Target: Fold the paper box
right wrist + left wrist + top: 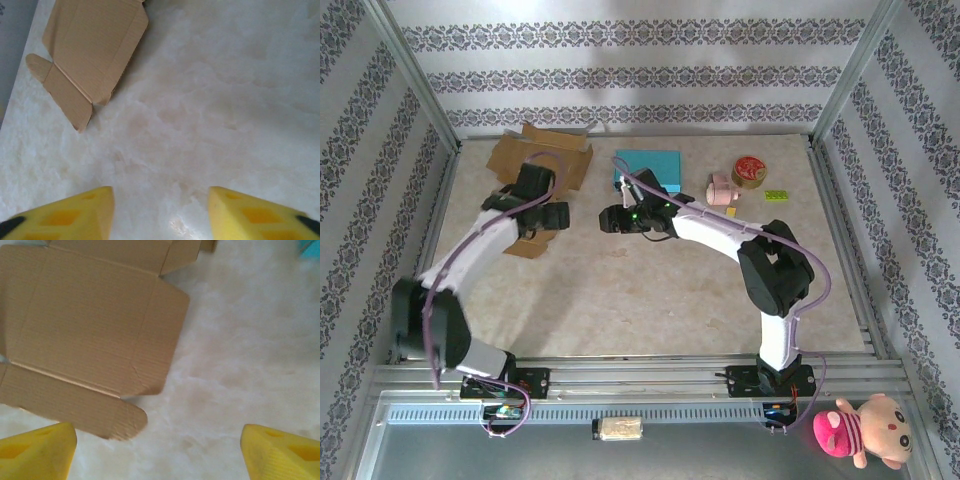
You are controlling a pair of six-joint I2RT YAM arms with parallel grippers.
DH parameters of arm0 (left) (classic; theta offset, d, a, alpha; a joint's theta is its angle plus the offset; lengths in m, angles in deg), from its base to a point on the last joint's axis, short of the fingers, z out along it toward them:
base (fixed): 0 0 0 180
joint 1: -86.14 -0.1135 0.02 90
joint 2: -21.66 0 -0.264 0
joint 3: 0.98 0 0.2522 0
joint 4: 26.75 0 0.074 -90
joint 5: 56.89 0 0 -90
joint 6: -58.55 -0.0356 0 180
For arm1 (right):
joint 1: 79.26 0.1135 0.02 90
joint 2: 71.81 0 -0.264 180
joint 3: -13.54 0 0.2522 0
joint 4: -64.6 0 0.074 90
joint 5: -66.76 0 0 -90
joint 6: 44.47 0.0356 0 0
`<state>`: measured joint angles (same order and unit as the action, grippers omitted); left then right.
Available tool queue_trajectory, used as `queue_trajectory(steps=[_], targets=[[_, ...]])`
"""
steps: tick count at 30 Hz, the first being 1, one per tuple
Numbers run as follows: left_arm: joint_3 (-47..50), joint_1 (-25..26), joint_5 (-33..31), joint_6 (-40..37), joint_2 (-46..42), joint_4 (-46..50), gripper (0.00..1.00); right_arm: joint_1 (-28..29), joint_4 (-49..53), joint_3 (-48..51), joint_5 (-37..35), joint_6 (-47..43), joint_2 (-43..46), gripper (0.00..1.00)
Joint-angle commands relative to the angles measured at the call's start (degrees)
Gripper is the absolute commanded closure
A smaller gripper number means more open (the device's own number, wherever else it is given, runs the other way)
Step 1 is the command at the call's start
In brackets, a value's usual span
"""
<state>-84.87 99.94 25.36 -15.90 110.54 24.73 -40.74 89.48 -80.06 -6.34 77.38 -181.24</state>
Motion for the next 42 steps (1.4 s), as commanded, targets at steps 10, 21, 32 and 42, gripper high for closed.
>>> queue_trajectory(steps=[10,21,32,42], targets=[[-26.0,3.9,-18.8,-13.3,34.9,10.0,0.26,-2.2,-2.8,14.6,-6.1,0.6,16.9,0.25],[-26.0,3.8,-30.4,-16.8,40.8,7.1,0.78,-4.7,-3.8,18.2,-3.9,1.6,21.7,0.24],[-22.3,4.7,-23.6,-11.7,33.3,10.6,1.0,-6.4,-3.2,19.1,-4.9,2.5,27.6,0.22],[-14.1,19.3,2.6,13.1,17.2,18.5,1.0,-18.6,-1.3,22.7,-1.7,3.3,33.0,0.2]])
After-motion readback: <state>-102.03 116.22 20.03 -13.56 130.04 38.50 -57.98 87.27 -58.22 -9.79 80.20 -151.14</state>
